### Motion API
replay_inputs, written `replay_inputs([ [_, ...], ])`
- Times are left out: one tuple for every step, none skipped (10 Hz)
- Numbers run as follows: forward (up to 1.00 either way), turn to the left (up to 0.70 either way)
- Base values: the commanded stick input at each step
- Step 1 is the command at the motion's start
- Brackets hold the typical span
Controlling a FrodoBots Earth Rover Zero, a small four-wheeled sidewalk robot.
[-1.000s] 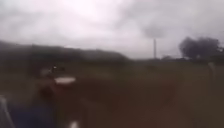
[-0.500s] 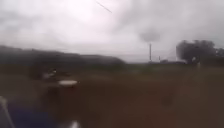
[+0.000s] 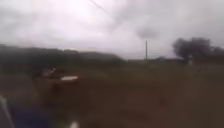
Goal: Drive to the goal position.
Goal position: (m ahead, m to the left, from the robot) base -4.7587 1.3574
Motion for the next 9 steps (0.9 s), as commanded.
replay_inputs([
  [-0.7,0.0],
  [-0.7,0.0],
  [-0.7,0.0],
  [-0.7,0.0],
  [-0.7,0.0],
  [-0.7,0.0],
  [-0.17,0.0],
  [0.0,0.0],
  [0.0,0.0],
])
